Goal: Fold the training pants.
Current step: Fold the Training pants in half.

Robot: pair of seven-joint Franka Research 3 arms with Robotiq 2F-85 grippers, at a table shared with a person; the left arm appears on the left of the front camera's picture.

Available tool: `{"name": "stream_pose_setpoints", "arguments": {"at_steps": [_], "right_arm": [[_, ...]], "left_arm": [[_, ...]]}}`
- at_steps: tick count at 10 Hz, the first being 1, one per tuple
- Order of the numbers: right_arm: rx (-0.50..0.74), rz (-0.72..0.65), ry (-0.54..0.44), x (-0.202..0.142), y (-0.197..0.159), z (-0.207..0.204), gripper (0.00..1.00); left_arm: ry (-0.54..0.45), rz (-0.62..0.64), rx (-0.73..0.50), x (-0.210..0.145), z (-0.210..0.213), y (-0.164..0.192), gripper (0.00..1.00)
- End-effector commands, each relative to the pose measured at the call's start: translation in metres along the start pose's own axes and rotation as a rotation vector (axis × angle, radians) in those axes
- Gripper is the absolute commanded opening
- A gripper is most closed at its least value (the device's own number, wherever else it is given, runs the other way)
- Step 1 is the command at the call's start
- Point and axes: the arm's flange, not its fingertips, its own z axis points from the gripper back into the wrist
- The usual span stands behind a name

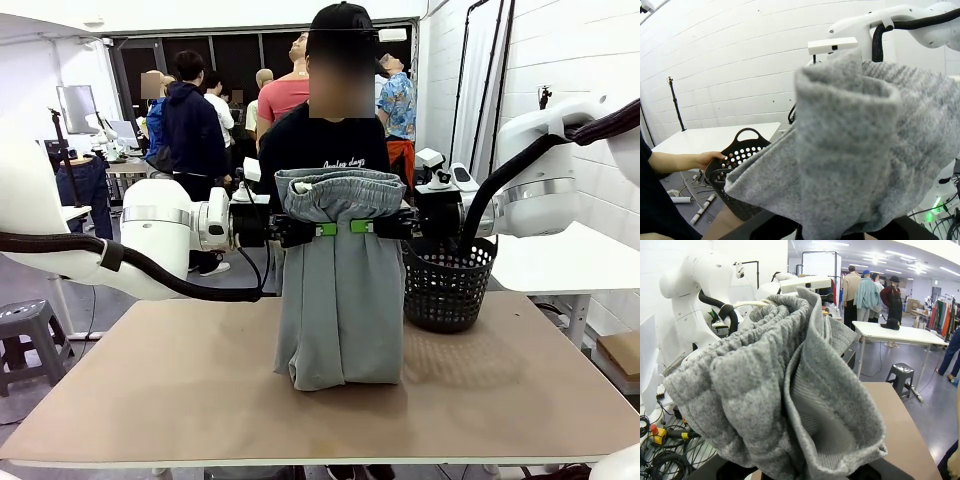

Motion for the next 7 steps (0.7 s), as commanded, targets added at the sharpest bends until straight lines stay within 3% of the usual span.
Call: {"name": "stream_pose_setpoints", "arguments": {"at_steps": [1, 7], "right_arm": [[0.008, -0.007, -0.02, 0.0011, 0.0013, -0.0015, 0.0], [0.008, -0.007, -0.02, 0.0011, 0.0013, -0.0015, 0.0]], "left_arm": [[-0.004, -0.009, 0.007, 0.0045, 0.0011, -0.0012, 0.0], [-0.004, -0.009, 0.007, 0.0045, 0.0011, -0.0012, 0.0]]}}
